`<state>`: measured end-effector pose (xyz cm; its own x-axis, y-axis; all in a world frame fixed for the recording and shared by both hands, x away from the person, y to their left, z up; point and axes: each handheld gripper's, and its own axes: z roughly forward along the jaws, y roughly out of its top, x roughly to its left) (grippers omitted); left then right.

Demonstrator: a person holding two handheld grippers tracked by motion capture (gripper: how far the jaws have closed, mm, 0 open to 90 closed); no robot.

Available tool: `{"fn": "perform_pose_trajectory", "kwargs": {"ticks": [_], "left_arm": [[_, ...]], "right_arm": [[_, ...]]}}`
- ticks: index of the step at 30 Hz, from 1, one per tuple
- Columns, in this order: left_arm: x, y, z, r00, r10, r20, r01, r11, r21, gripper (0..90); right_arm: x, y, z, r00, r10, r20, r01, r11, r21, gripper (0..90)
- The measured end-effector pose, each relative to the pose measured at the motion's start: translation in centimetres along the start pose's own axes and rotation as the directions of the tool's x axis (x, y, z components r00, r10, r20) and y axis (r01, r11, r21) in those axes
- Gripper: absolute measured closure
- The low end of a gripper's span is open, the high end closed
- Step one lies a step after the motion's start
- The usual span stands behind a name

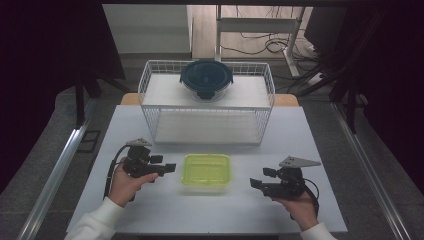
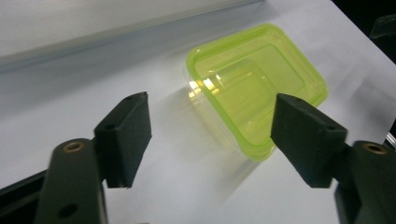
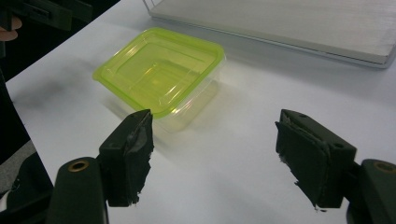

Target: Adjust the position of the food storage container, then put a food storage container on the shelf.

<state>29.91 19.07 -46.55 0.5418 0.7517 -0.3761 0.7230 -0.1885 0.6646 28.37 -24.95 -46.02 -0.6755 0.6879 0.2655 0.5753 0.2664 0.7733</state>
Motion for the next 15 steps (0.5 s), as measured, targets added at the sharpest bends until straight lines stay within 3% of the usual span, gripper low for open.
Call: {"fn": "perform_pose_trajectory", "kwargs": {"ticks": [6, 15], "left_arm": [[0.3, -0.2, 0.2, 0.9992, -0.039, 0.007, 0.039, 0.9992, 0.003, 23.5], [1.1, -0.2, 0.7, 0.9926, -0.110, 0.051, 0.111, 0.9938, -0.010, 23.4]], "right_arm": [[-0.1, 0.6, 0.7, 0.9995, 0.032, -0.003, -0.032, 0.999, 0.022, 26.7], [-0.4, 2.3, 2.4, 0.9891, 0.120, -0.085, -0.117, 0.992, 0.039, 27.0]]}}
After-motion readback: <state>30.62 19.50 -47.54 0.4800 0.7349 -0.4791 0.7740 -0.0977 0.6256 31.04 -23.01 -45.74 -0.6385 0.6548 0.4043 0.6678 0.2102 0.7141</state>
